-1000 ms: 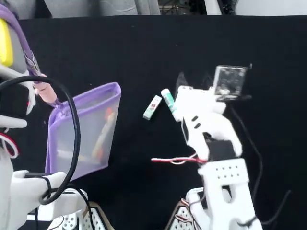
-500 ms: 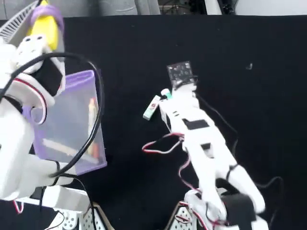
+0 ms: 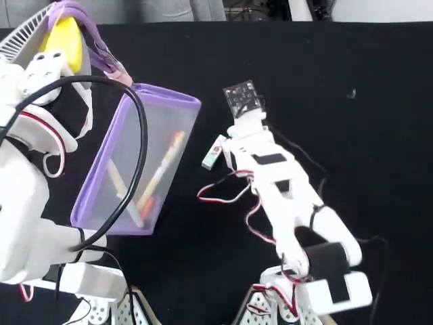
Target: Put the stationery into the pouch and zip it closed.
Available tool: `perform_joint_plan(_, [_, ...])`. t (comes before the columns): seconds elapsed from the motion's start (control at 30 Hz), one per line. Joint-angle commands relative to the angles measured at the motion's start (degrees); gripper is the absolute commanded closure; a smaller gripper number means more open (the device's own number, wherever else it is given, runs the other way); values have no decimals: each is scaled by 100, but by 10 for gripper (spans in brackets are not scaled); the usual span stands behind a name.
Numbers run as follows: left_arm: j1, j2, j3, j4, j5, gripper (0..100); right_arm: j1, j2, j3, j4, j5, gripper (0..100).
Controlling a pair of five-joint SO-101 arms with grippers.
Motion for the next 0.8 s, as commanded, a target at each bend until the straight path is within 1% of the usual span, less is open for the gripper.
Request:
perform_joint_plan(0.0, [57,0,-75,26,44,971,132,426,-866,624,70,772])
perform_joint_plan(0.17, [57,0,-75,26,44,971,149,1534,-2132,1591,79,772])
perform_joint_plan(0.27, [57,0,-75,26,44,971,158,1974,-2686,1960,70,772])
perform_joint_plan(0.57, [66,0,-75,35,44,971,141,2413,-3204,2136,79,773])
perform_joint_plan(0.77, [66,0,-75,35,44,971,158,2888,-3934,2822,70,773])
